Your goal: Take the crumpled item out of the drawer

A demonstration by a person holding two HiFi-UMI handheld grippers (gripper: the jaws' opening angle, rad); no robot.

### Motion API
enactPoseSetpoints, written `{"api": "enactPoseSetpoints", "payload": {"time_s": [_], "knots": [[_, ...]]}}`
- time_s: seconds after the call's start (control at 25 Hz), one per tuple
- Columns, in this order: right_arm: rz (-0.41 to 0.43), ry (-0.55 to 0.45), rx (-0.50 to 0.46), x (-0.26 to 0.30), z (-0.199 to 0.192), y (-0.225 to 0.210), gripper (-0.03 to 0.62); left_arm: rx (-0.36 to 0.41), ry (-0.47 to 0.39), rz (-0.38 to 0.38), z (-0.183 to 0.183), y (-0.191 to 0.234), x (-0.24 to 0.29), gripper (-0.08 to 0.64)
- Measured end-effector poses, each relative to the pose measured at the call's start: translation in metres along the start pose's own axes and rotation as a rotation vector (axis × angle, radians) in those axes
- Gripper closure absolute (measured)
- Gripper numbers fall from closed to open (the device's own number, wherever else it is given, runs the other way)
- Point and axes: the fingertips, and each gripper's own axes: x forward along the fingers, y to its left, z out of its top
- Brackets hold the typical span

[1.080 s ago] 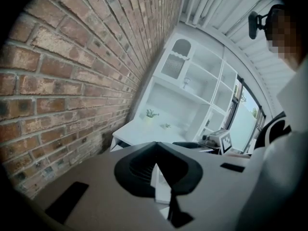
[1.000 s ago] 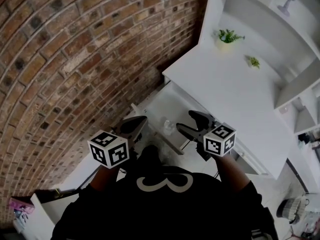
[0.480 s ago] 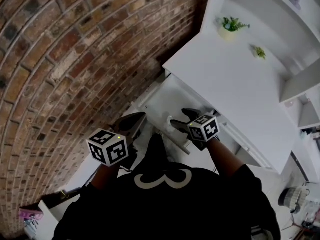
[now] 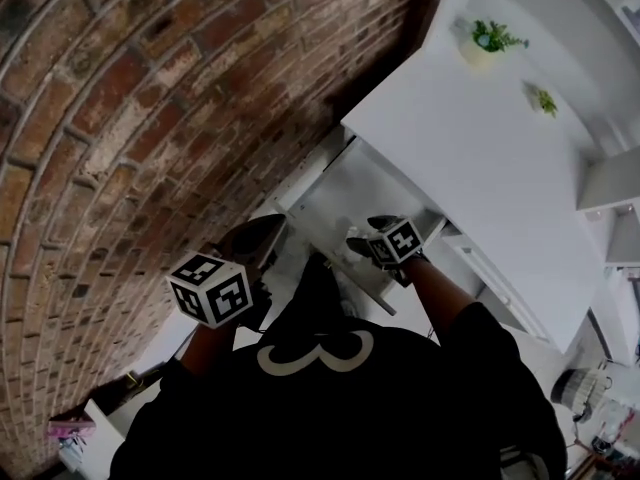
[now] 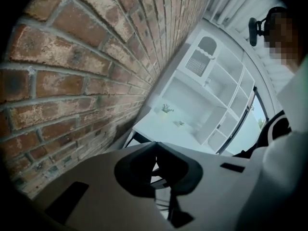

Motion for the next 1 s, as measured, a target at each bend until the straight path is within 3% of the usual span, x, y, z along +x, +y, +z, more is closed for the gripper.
{"api": "enactPoseSetpoints", "payload": {"time_s": [0.36,0.56,0.72,1.0], "knots": [[-0.018,0.15,0.041,0.05,-0.031,-0.023,0.273,-0.032,0.041,0.038,-0.008,0.031,0.005,0.557],[-0.007,0.176,0.053,0.068,-0.042,-0.024,0.276,-0.041,0.069,0.063,-0.015,0.043,0.007,0.557],[0.003,0.193,0.011,0.082,-0.049,-0.022,0.282,-0.043,0.08,0.075,-0.019,0.051,0.012,0.557],[-0.032,0.204,0.039,0.08,-0.054,-0.03,0.323,-0.043,0.094,0.079,-0.024,0.053,0.014,0.557]]}}
